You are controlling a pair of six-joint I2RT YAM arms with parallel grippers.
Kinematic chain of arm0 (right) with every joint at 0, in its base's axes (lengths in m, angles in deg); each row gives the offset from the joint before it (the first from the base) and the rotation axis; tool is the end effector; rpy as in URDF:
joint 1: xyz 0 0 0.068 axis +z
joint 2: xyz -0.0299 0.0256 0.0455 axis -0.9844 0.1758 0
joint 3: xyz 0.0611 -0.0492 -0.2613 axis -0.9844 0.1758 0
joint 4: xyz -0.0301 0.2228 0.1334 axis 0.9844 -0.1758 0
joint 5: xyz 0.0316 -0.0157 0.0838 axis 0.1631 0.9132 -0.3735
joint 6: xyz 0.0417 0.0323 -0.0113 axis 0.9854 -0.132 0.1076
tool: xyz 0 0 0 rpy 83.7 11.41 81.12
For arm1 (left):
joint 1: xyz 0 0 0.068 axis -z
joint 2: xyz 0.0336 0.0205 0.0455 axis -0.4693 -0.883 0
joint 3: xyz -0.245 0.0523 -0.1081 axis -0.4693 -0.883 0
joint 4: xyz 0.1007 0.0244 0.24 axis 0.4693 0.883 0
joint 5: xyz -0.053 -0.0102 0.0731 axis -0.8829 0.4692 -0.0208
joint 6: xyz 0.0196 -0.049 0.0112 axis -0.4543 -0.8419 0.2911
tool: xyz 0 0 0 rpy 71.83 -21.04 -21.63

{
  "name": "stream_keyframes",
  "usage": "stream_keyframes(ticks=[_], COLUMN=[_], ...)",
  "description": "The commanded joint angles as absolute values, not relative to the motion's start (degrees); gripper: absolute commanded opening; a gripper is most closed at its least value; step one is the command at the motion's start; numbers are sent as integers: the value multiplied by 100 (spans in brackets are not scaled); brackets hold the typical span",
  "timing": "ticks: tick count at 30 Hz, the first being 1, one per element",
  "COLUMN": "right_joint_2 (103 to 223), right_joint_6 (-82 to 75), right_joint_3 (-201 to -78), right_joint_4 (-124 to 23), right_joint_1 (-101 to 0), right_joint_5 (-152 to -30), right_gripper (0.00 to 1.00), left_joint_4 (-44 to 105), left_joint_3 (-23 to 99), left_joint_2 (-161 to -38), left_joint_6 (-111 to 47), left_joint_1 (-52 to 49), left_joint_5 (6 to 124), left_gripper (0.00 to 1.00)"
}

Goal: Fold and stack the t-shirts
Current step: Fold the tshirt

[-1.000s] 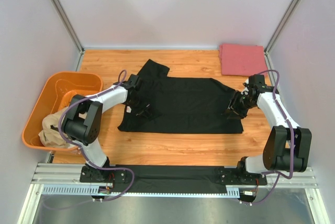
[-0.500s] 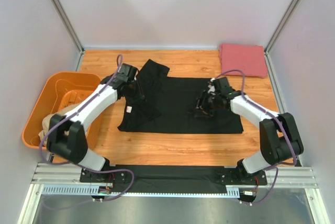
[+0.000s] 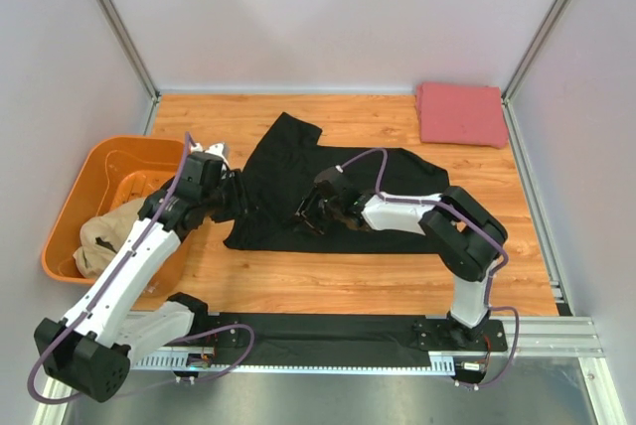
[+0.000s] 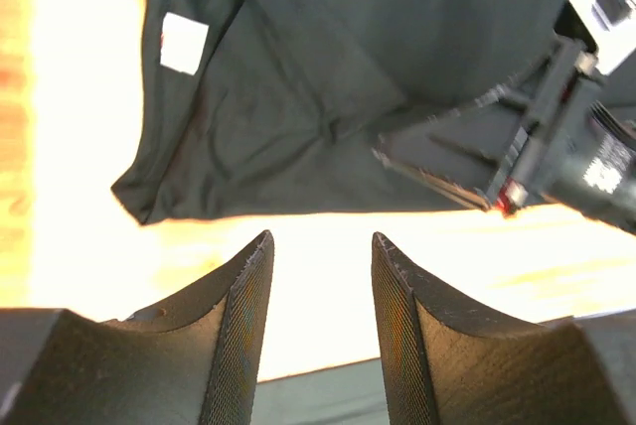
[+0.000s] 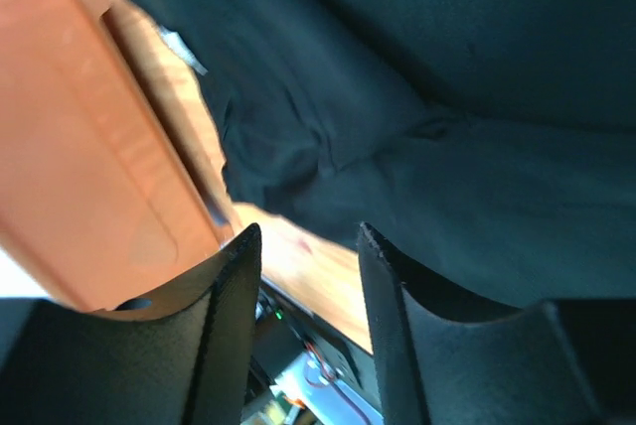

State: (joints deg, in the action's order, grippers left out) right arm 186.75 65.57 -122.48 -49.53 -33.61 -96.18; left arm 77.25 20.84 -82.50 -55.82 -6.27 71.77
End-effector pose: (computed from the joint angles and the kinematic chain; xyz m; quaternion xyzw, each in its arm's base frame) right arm 0.2549 0.2780 0.1558 0.1967 0.9002 0.3780 0.0895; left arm 0.1884 -0.0759 0.3029 -0.1039 0.9268 -0.1807 0.3123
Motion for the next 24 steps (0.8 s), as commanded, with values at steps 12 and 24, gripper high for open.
stream_keyframes(ticks=[12, 24], right_joint_2=[19376, 19639], right_joint_6=[7668, 7756], right_joint_3=[-12935, -13137], right_joint_4=[-5164, -5402], right_joint_1=[-2978, -2986], right_joint_5=[-8677, -8536], right_gripper=[40, 32], left_joint_4=[8013, 8040], left_joint_3=[2121, 2156], left_joint_2=[-7788, -7823], left_joint_6=[-5332, -5165], left_joint_1=[-637, -637], left_joint_5=[7176, 7211], left_gripper=[51, 51])
